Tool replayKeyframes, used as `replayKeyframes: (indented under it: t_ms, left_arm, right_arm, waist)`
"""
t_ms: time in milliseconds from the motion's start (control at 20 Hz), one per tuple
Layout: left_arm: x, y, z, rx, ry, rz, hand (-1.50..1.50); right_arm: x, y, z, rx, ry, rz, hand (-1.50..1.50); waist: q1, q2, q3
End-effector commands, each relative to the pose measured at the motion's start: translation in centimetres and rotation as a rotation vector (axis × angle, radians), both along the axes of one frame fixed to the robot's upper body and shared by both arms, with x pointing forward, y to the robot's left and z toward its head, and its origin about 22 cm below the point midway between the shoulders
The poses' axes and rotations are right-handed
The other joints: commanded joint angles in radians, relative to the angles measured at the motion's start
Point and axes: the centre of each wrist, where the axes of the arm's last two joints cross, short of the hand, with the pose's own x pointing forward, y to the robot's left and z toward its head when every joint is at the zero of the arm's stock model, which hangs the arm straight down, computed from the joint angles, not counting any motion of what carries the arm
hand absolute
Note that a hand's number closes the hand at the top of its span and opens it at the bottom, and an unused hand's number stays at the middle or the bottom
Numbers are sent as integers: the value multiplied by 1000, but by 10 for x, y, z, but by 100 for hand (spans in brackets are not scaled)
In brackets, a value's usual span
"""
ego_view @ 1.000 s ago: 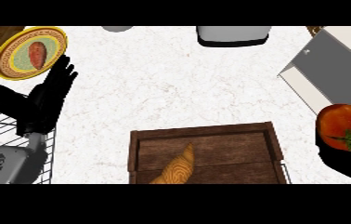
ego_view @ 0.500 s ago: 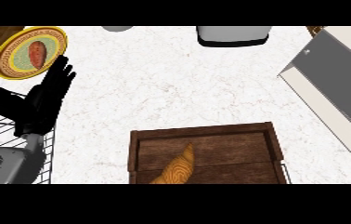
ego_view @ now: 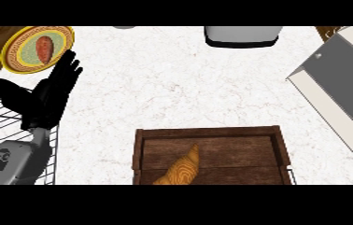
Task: Pick the tomato from the tray and place it in the tiered shelf
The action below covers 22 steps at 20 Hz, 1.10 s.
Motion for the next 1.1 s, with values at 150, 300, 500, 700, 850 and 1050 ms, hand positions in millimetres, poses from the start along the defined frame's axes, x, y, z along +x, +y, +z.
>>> replayKeyframes:
  t_ms: [150,300,500,700,850,1050]
  left_arm:
    - [6,-5,-1,8,20,-3,0]
    - [19,-1,-9,-10,6,6,0]
    - [2,0,14,-4,7,-11,0]
    - [1,7,-3,1,-6,8,0]
    - [-5,-9,2,-7,-7,0,0]
    - [4,20,4,17,0,6,0]
  right_arm:
    - [8,-53,-1,12,-173,-62,-150]
    - [24,-57,-3,33,-231,-42,-150]
    - [-5,-99,8,53,-256,-45,-150]
    - [-15,-112,24,192,-99,87,-150]
    - [-48,-134,47,233,-94,67,-150]
    - [-86,-158,51,233,-119,74,-150]
  waist:
    - [12,1,-1]
    - [9,3,-1]
    - [14,-1,0]
    - [5,-1,-1]
    - [4,-2,-1]
    - [1,2,1]
